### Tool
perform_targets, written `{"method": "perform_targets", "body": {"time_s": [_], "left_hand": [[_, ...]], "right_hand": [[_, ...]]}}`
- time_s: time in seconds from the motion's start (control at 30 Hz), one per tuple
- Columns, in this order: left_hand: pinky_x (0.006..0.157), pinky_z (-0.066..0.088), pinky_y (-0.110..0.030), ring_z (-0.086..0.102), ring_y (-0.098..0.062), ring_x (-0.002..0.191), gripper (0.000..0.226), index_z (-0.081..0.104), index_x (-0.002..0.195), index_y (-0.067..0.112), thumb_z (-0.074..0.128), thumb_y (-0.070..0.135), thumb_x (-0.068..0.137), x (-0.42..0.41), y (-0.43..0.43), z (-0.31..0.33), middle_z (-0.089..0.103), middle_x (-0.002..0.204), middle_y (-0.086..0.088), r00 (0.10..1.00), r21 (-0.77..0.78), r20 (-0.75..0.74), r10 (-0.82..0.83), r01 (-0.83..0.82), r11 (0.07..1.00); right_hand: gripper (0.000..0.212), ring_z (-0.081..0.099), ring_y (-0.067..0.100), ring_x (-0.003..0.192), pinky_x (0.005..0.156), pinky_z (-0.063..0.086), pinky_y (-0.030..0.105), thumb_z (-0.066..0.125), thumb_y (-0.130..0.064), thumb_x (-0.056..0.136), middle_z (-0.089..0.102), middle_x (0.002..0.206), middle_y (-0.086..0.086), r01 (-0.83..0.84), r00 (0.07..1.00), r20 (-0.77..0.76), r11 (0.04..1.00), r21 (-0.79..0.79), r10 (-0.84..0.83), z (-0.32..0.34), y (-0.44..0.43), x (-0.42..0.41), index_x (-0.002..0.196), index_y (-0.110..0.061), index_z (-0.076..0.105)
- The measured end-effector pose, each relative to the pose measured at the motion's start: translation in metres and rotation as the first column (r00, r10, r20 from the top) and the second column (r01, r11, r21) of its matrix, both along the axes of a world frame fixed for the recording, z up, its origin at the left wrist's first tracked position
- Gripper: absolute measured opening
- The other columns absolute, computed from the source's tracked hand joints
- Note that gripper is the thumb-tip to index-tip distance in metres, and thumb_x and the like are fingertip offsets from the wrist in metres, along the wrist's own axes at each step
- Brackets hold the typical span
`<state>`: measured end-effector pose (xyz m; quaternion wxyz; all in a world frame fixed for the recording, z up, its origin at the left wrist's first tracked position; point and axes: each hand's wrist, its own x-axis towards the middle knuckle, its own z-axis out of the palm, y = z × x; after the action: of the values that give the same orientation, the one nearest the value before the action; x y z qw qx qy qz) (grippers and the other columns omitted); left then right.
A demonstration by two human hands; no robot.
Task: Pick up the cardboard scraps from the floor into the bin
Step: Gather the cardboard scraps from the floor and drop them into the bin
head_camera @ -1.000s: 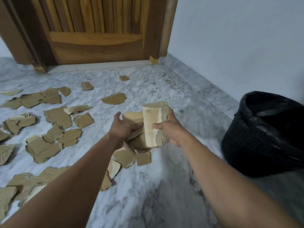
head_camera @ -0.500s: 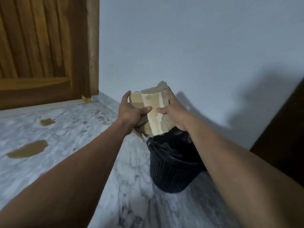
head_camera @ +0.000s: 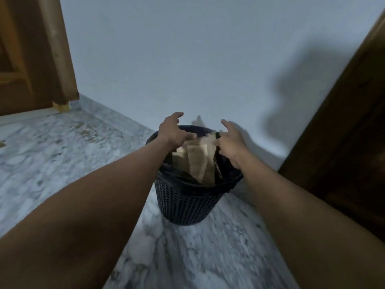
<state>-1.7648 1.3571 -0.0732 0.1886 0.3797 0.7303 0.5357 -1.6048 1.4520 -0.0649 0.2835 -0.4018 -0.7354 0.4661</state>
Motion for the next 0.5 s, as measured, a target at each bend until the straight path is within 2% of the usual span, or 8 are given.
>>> {"method": "perform_targets", "body": {"time_s": [0.07, 0.17, 0.27, 0.33, 0.37, 0.43, 0.47, 0.5], "left_hand": [[0.096, 0.045, -0.027, 0.058, -0.024, 0.124, 0.078, 0.049, 0.148, 0.02, 0.086, 0.022, 0.079, -0.003, -0.007, -0.003, 0.056, 0.142, -0.008, 0.995, 0.01, -0.092, 0.047, -0.046, 0.999], [0.103, 0.043, -0.033, 0.056, -0.025, 0.127, 0.062, 0.053, 0.145, 0.022, 0.076, 0.026, 0.087, -0.008, -0.026, -0.009, 0.058, 0.141, -0.008, 0.95, -0.01, -0.277, 0.143, -0.152, 0.988], [0.115, 0.038, -0.047, 0.035, -0.035, 0.145, 0.068, 0.04, 0.153, 0.028, 0.066, 0.027, 0.09, -0.019, -0.043, -0.028, 0.04, 0.156, -0.015, 0.889, -0.174, -0.425, 0.17, -0.265, 0.949], [0.105, 0.047, -0.051, 0.035, -0.045, 0.142, 0.079, 0.024, 0.159, 0.031, 0.059, 0.02, 0.09, -0.024, -0.052, -0.044, 0.029, 0.16, -0.016, 0.946, -0.325, -0.279, 0.162, -0.252, 0.912], [0.085, 0.059, -0.047, 0.05, -0.047, 0.128, 0.082, 0.019, 0.16, 0.028, 0.054, 0.014, 0.088, -0.025, -0.054, -0.052, 0.035, 0.154, -0.013, 0.977, -0.335, -0.126, 0.171, -0.204, 0.92], [0.05, 0.056, -0.038, 0.064, -0.041, 0.085, 0.073, 0.026, 0.155, 0.018, 0.043, 0.006, 0.085, -0.026, -0.057, -0.063, 0.052, 0.135, -0.015, 0.974, -0.279, 0.15, 0.168, -0.121, 0.953], [0.048, 0.056, -0.039, 0.063, -0.04, 0.079, 0.067, 0.035, 0.148, 0.015, 0.038, 0.003, 0.083, -0.027, -0.057, -0.066, 0.057, 0.127, -0.02, 0.958, -0.228, 0.239, 0.161, -0.106, 0.968], [0.05, 0.058, -0.043, 0.064, -0.042, 0.082, 0.063, 0.04, 0.142, 0.013, 0.035, 0.0, 0.081, -0.028, -0.058, -0.067, 0.058, 0.122, -0.024, 0.938, -0.175, 0.311, 0.15, -0.098, 0.98]], "right_hand": [[0.07, 0.057, 0.024, 0.12, 0.103, 0.05, 0.038, 0.06, 0.003, 0.093, 0.052, 0.143, 0.007, 0.021, 0.997, 0.071, 1.0, 0.021, -0.022, -0.005, 0.003, 0.007, 0.154, -0.027, 0.04], [0.067, 0.05, 0.025, 0.134, 0.104, 0.044, 0.032, 0.063, -0.003, 0.091, 0.046, 0.153, 0.007, 0.027, 0.983, 0.173, 0.985, 0.173, -0.058, -0.009, 0.006, 0.018, 0.151, -0.025, 0.045], [0.068, 0.034, 0.025, 0.147, 0.109, 0.032, 0.028, 0.062, -0.01, 0.093, 0.033, 0.162, 0.003, 0.013, 0.939, 0.321, 0.947, 0.32, -0.122, -0.017, 0.005, 0.036, 0.155, -0.023, 0.039], [0.073, 0.014, 0.028, 0.154, 0.119, 0.022, 0.039, 0.059, -0.016, 0.097, 0.01, 0.169, 0.002, 0.025, 0.895, 0.419, 0.954, 0.298, -0.154, -0.029, 0.002, 0.048, 0.16, -0.026, 0.023], [0.075, 0.01, 0.032, 0.154, 0.121, 0.02, 0.044, 0.056, -0.018, 0.099, 0.003, 0.17, 0.003, 0.044, 0.875, 0.459, 0.969, 0.241, -0.154, -0.034, 0.001, 0.051, 0.162, -0.028, 0.016], [0.075, 0.041, 0.038, 0.135, 0.108, 0.039, 0.044, 0.049, -0.017, 0.1, 0.025, 0.162, 0.013, 0.118, 0.873, 0.466, 0.989, 0.085, -0.144, -0.041, -0.002, 0.055, 0.162, -0.026, 0.007], [0.074, 0.057, 0.032, 0.107, 0.089, 0.048, 0.039, 0.045, -0.014, 0.1, 0.044, 0.145, 0.016, 0.151, 0.886, 0.441, 0.988, 0.019, -0.144, -0.043, -0.003, 0.054, 0.162, -0.022, 0.006], [0.071, 0.057, 0.025, 0.084, 0.074, 0.048, 0.034, 0.042, -0.011, 0.099, 0.054, 0.128, 0.015, 0.174, 0.9, 0.409, 0.985, -0.024, -0.149, -0.044, -0.002, 0.053, 0.161, -0.018, 0.007]]}}
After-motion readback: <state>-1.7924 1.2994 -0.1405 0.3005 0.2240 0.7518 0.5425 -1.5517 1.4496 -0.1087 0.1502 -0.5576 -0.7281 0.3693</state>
